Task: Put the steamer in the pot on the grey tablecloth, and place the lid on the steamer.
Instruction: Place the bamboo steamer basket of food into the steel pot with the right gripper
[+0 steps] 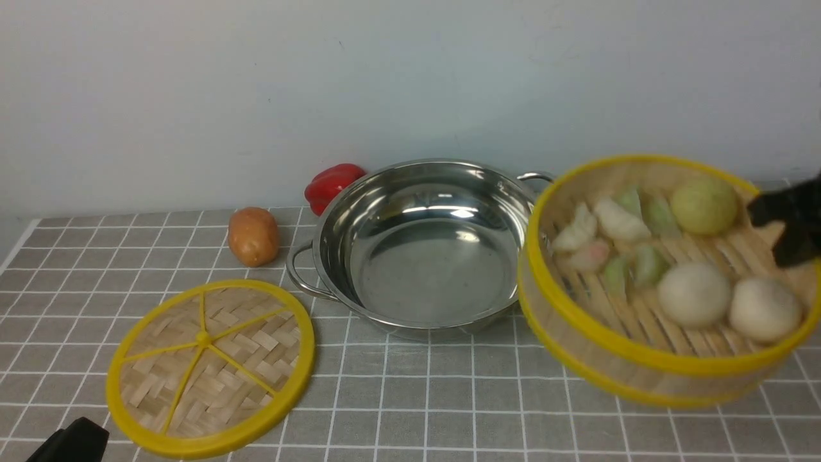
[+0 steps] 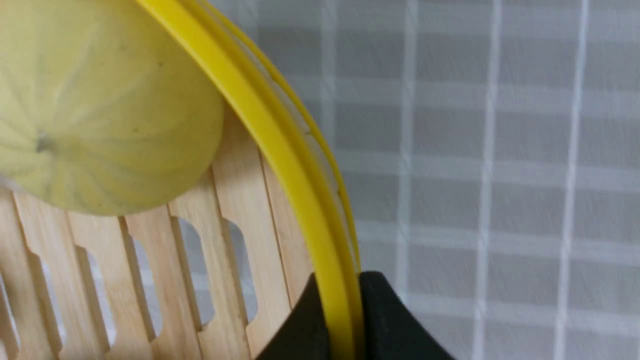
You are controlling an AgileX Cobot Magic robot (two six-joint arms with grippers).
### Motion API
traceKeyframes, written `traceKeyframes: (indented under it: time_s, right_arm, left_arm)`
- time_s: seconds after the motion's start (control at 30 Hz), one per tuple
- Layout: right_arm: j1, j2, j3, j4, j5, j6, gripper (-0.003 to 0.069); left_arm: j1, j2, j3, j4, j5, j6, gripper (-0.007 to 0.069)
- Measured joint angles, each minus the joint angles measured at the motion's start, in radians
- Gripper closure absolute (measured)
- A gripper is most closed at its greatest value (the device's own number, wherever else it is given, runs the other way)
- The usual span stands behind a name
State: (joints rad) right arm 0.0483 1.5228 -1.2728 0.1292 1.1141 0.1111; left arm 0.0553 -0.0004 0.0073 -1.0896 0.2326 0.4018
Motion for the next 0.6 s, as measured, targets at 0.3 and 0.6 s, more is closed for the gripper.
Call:
traceKeyframes:
  time_s: [0.3,0.6]
  right_arm:
    - [0.182,0.394,-0.515,0.026,0.11,0.018,0.06]
    - [0.342,0.763,-1.002,-0.042,0.136,0.06,0.06]
  left_arm:
    - [0.0,0.0,0.0,0.0,0.0,0.019,0.0382]
    - [0.0,0.0,0.0,0.0,0.0,0.036,0.0382]
